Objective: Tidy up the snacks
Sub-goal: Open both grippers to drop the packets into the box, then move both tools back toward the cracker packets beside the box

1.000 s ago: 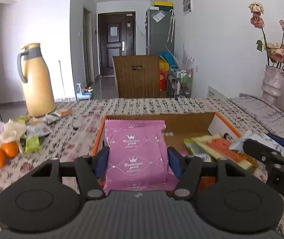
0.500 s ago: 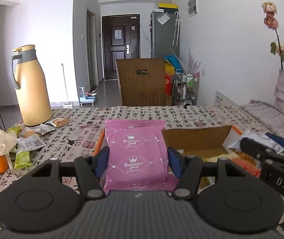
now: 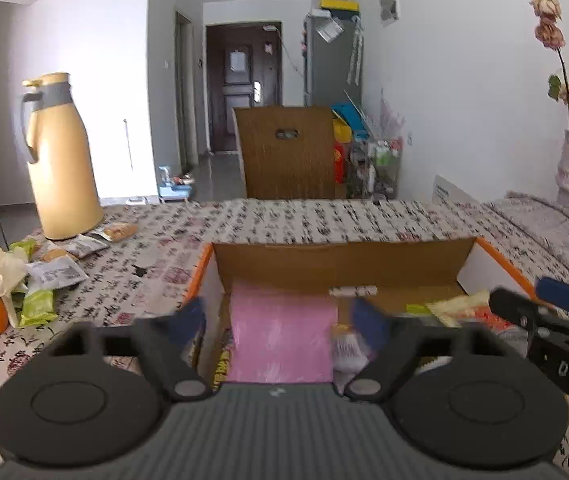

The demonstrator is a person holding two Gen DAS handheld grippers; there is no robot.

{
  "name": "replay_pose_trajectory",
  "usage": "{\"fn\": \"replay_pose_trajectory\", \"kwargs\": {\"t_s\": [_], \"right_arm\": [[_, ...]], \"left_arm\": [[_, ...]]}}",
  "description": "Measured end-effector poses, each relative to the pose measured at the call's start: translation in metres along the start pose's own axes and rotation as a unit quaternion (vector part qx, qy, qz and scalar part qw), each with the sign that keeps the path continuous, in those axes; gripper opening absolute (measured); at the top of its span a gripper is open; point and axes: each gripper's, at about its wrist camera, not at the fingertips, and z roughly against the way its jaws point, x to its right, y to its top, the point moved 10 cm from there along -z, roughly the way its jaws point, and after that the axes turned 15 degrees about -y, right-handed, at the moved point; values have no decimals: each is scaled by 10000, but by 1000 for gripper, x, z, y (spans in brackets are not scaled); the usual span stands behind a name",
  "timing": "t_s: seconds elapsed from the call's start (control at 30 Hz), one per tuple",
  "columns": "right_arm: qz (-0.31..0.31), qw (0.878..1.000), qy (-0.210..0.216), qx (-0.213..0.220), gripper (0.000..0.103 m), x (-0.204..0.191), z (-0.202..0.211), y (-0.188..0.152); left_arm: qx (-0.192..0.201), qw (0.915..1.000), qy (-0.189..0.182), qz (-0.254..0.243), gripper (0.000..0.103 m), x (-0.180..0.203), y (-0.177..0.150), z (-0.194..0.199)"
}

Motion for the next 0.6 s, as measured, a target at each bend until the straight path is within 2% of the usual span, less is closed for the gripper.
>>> {"fn": "replay_pose_trajectory", "kwargs": {"t_s": [0.07,0.1,0.6], "right_arm": [[-66,10000,-67,-4,97,4,0,0],[-122,9998,-122,27,101,7,1,0],[-246,9995,-197,-1,103,15,-1,3]], "left_arm": [[102,9999,54,-3,103,-1,2,4],[86,10000,36,7,103,0,3,5],[-25,9999,115,91,103,-2,0,4]]}}
